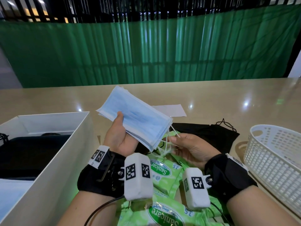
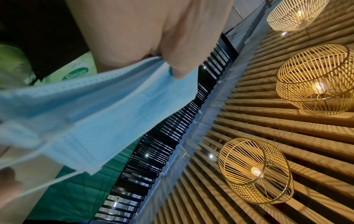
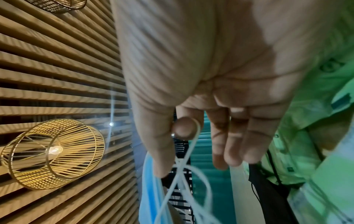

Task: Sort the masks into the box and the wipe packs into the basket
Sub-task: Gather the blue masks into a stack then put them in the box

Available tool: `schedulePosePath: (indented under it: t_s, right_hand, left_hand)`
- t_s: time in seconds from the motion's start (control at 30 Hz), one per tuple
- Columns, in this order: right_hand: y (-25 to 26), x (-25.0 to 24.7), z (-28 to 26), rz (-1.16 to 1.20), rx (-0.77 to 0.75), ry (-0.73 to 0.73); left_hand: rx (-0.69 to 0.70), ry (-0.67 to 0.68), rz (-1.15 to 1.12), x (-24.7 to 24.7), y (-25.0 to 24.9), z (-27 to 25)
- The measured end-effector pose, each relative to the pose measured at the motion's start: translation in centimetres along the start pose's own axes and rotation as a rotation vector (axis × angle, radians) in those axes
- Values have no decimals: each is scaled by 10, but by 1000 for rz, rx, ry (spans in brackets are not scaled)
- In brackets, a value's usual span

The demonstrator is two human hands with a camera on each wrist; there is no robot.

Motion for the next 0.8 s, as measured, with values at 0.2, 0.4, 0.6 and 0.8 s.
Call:
schedulePosePath:
  t_s: [0.2,0.4,0.6,0.8]
  right_hand:
    - [2,10,-1,35,-12,53]
    - [8,23,-9,21,-28,166]
    - [27,-18,-7,139,-214,-213]
    - [40,-60,-17,227,-318,-435]
  left_hand:
    - [-19,70,89,14,4,-8]
    - [-97,129,166,24,21,-13]
    - [-101,169,176,26,33,-13]
    - [-10,246,365,21,-2,-14]
Point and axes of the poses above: each hand's wrist, its own z-axis towards the middle knuckle, its own x-axis out of the palm, y = z × x, the point moved 10 cm from there along z, towards the middle knuckle, and after that the axes turned 7 degrees about -z, right-handed, at the moved point
